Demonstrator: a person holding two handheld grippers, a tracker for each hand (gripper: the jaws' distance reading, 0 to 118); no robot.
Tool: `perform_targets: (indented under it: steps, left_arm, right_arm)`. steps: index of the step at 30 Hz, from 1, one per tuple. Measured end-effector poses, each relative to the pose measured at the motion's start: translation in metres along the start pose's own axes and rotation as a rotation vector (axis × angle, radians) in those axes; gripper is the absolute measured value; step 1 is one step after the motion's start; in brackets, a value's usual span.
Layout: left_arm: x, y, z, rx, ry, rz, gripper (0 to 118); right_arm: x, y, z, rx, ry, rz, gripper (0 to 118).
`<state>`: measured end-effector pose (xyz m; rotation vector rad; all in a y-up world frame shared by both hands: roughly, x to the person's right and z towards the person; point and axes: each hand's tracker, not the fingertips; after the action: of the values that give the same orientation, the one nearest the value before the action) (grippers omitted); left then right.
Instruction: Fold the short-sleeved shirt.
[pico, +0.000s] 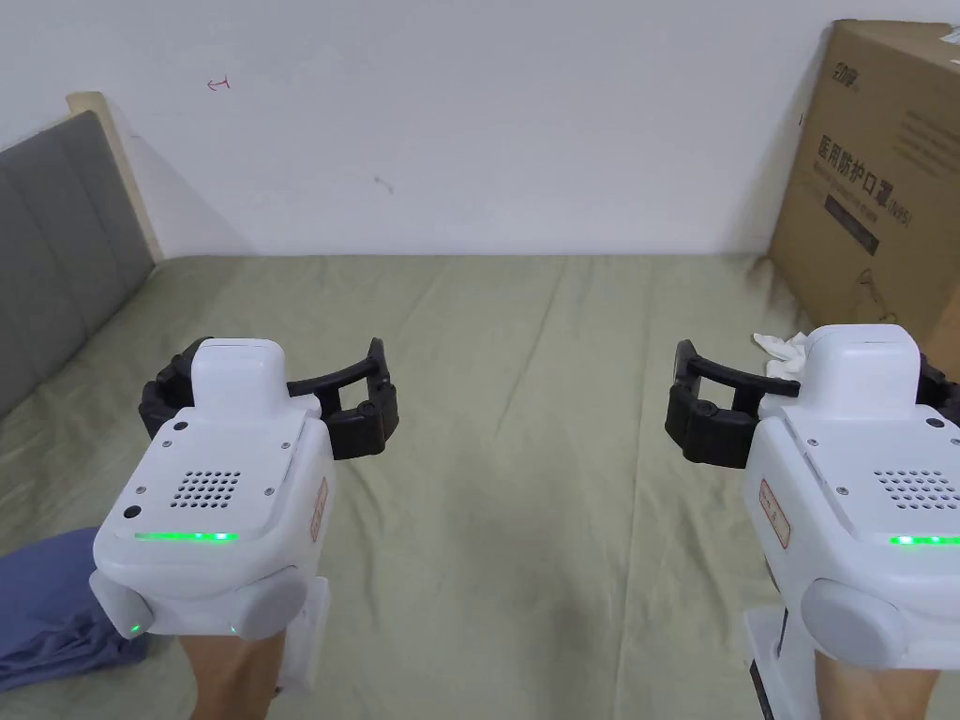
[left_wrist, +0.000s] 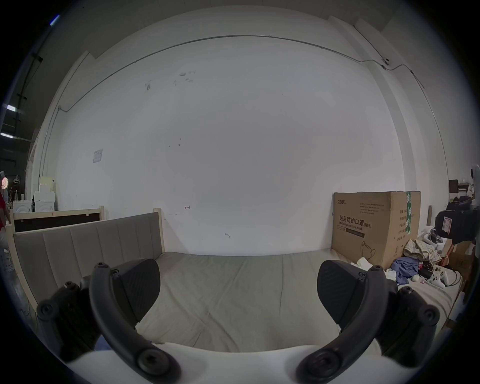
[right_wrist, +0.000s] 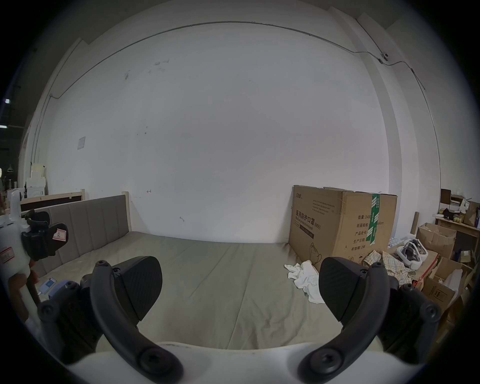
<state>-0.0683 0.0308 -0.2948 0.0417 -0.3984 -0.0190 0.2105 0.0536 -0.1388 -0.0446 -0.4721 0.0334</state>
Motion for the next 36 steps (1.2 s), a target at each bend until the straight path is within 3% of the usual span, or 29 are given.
perform_targets:
  steps: [21,26,28,31,33,36]
  left_arm:
    - [0.0,0.0,0.001,0.005,0.004,-0.007,118]
    - [-0.002,0.001,0.001,0.004,0.0,-0.001,118]
    - [-0.002,0.001,0.002,0.006,-0.001,0.002,118]
    - [-0.004,0.002,0.002,0.007,-0.005,0.007,118]
    - [-0.004,0.002,0.003,0.01,-0.005,0.014,118]
    - [-0.005,0.002,0.003,0.009,-0.004,0.021,118]
  right_arm:
    - [-0.002,0.002,-0.003,-0.028,0.007,-0.002,118]
    - [0.0,0.009,-0.006,-0.124,-0.001,-0.087,118]
    - [0.006,0.014,-0.008,-0.207,0.027,-0.206,118]
    - [0.009,0.025,-0.016,-0.39,-0.051,-0.316,118]
    - [0.009,0.03,-0.024,-0.516,-0.086,-0.344,118]
    - [0.007,0.028,-0.03,-0.562,-0.16,-0.345,118]
